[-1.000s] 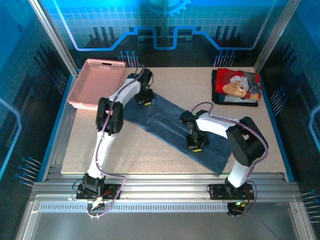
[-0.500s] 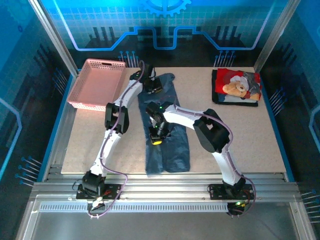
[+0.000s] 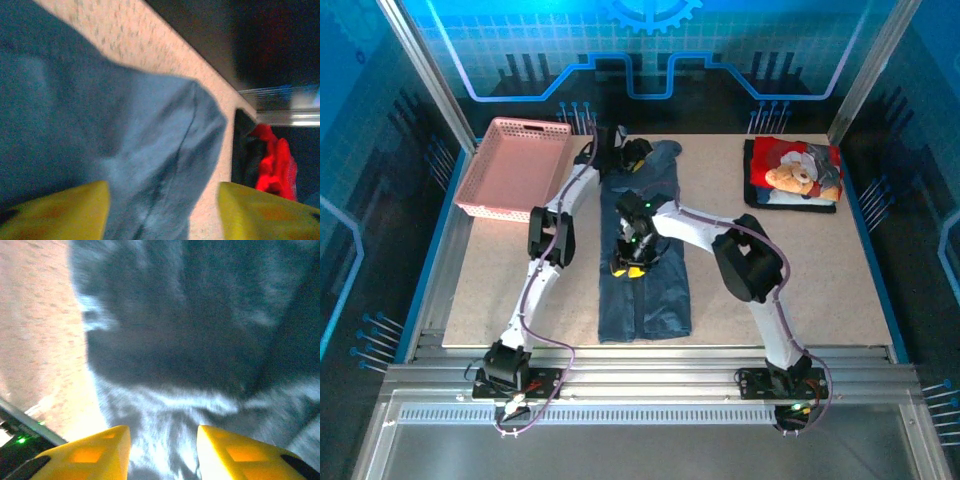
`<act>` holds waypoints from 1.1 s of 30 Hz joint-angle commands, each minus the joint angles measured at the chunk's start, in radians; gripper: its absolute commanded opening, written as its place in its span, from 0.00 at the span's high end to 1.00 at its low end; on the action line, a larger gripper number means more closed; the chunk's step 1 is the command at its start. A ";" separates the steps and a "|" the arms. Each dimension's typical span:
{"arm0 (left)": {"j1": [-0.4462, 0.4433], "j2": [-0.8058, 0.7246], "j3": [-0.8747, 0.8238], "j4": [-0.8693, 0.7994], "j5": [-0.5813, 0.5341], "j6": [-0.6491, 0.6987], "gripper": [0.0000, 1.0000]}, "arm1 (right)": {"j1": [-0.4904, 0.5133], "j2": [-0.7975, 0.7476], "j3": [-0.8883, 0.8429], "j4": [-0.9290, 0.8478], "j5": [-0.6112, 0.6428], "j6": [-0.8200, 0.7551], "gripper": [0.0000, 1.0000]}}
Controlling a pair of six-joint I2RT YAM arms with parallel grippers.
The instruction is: Fold and stack the t-shirts
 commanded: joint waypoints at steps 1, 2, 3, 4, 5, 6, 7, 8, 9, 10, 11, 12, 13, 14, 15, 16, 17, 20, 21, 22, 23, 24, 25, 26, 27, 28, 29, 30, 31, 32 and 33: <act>0.050 -0.220 -0.007 0.129 0.038 -0.060 0.24 | -0.034 -0.175 -0.010 -0.014 0.029 -0.014 0.48; 0.059 -0.259 -0.007 0.128 0.046 -0.059 0.17 | -0.045 -0.209 -0.020 -0.016 0.041 -0.016 0.45; 0.065 -0.292 -0.007 0.125 0.058 -0.055 0.14 | -0.054 -0.240 -0.029 -0.015 0.047 -0.021 0.43; 0.072 -0.329 -0.007 0.094 0.066 -0.039 0.11 | -0.068 -0.273 -0.042 -0.012 0.050 -0.029 0.42; 0.076 -0.363 -0.008 0.053 0.072 -0.014 0.10 | -0.083 -0.298 -0.051 -0.017 0.053 -0.042 0.41; 0.077 -0.410 -0.019 -0.030 0.085 0.035 0.10 | -0.106 -0.326 -0.056 -0.039 0.062 -0.064 0.40; 0.078 -0.453 -0.037 -0.094 0.094 0.077 0.10 | -0.127 -0.345 -0.060 -0.063 0.071 -0.082 0.40; 0.077 -0.509 -0.075 -0.186 0.097 0.127 0.10 | -0.154 -0.373 -0.073 -0.086 0.077 -0.101 0.38; 0.078 -0.576 -0.141 -0.266 0.093 0.169 0.11 | -0.183 -0.404 -0.102 -0.092 0.069 -0.120 0.35; 0.078 -0.642 -0.221 -0.314 0.089 0.203 0.12 | -0.208 -0.438 -0.136 -0.083 0.045 -0.133 0.32; 0.076 -0.746 -0.325 -0.339 0.087 0.226 0.13 | -0.241 -0.473 -0.181 -0.071 0.005 -0.153 0.30; 0.072 -0.842 -0.473 -0.332 0.084 0.238 0.13 | -0.270 -0.503 -0.224 -0.064 -0.035 -0.175 0.28; 0.069 -0.919 -0.584 -0.322 0.078 0.244 0.13 | -0.288 -0.524 -0.252 -0.065 -0.063 -0.196 0.26; 0.065 -1.035 -0.748 -0.314 0.071 0.246 0.14 | -0.313 -0.557 -0.295 -0.067 -0.105 -0.234 0.22; 0.061 -1.133 -0.883 -0.316 0.067 0.243 0.14 | -0.326 -0.587 -0.336 -0.069 -0.141 -0.272 0.17; 0.055 -1.201 -0.973 -0.323 0.066 0.242 0.15 | -0.330 -0.606 -0.367 -0.074 -0.161 -0.299 0.15; 0.040 -1.296 -1.106 -0.352 0.055 0.247 0.15 | -0.337 -0.630 -0.411 -0.090 -0.182 -0.335 0.15; -0.028 -1.501 -1.414 -0.428 -0.001 0.245 0.16 | -0.337 -0.686 -0.557 -0.079 -0.193 -0.348 0.14; -0.051 -1.573 -1.532 -0.433 -0.006 0.215 0.16 | -0.336 -0.703 -0.613 -0.056 -0.199 -0.333 0.15; -0.072 -1.645 -1.651 -0.420 -0.009 0.175 0.17 | -0.336 -0.727 -0.689 -0.011 -0.227 -0.310 0.15; -0.093 -1.715 -1.765 -0.400 -0.011 0.132 0.19 | -0.332 -0.742 -0.756 0.037 -0.250 -0.288 0.15; -0.114 -1.769 -1.853 -0.383 -0.014 0.095 0.21 | -0.325 -0.751 -0.815 0.080 -0.261 -0.268 0.16; -0.136 -1.821 -1.937 -0.367 -0.017 0.050 0.23 | -0.313 -0.751 -0.878 0.120 -0.268 -0.245 0.17; -0.153 -1.867 -2.028 -0.337 -0.010 0.008 0.26 | -0.295 -0.744 -0.921 0.160 -0.279 -0.223 0.18; -0.164 -1.900 -2.093 -0.304 -0.003 -0.031 0.28 | -0.278 -0.736 -0.947 0.189 -0.285 -0.208 0.19; -0.173 -1.935 -2.169 -0.260 0.005 -0.074 0.29 | -0.253 -0.729 -0.969 0.219 -0.277 -0.192 0.20; -0.181 -1.959 -2.221 -0.215 0.013 -0.109 0.30 | -0.234 -0.725 -0.983 0.239 -0.261 -0.177 0.20; -0.188 -1.978 -2.266 -0.175 0.021 -0.134 0.31 | -0.222 -0.715 -0.999 0.262 -0.252 -0.159 0.20; -0.189 -1.987 -2.298 -0.156 0.023 -0.147 0.32 | -0.217 -0.703 -1.013 0.285 -0.252 -0.137 0.21; -0.189 -1.990 -2.321 -0.148 0.022 -0.150 0.32 | -0.210 -0.692 -1.026 0.306 -0.252 -0.118 0.22; -0.189 -1.989 -2.338 -0.133 0.028 -0.153 0.33 | -0.203 -0.684 -1.035 0.319 -0.246 -0.104 0.23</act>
